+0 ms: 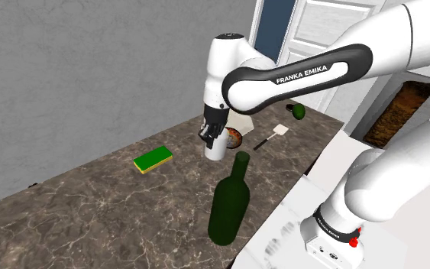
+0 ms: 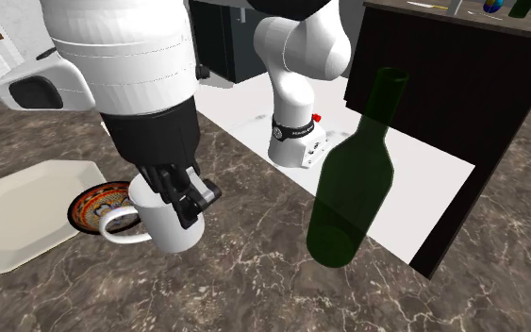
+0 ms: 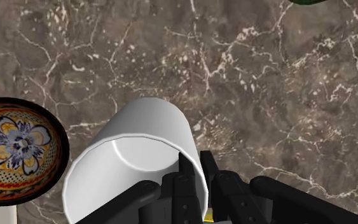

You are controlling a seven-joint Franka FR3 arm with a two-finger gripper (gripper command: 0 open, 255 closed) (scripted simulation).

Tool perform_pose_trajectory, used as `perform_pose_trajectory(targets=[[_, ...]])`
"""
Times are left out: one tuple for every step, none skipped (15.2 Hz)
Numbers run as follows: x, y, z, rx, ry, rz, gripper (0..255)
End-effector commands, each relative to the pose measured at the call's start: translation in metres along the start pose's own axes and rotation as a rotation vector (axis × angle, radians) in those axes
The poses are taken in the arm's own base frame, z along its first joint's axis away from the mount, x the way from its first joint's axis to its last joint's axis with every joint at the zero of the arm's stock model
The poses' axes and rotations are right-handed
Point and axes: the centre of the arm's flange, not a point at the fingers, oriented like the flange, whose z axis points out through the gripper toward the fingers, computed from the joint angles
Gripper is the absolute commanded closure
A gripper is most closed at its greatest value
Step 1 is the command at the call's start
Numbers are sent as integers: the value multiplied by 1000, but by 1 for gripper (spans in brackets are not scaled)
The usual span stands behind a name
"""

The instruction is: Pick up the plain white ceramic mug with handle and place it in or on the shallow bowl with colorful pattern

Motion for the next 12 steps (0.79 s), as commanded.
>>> perform_pose_trajectory(targets=[[1, 0, -13, 0, 0, 0, 255], [1, 0, -18, 0, 0, 0, 255], [1, 0, -23, 0, 0, 0, 255], [1, 0, -28, 0, 0, 0, 255], [2, 0, -34, 0, 0, 0, 255], [6, 12, -35, 0, 0, 0, 255], [10, 25, -37, 0, 0, 0, 255], [14, 37, -39, 0, 0, 0, 255], [18, 50, -40, 0, 0, 0, 255], [22, 62, -42, 0, 0, 0, 255], [27, 74, -43, 0, 0, 0, 255], [31, 87, -45, 0, 0, 0, 255]])
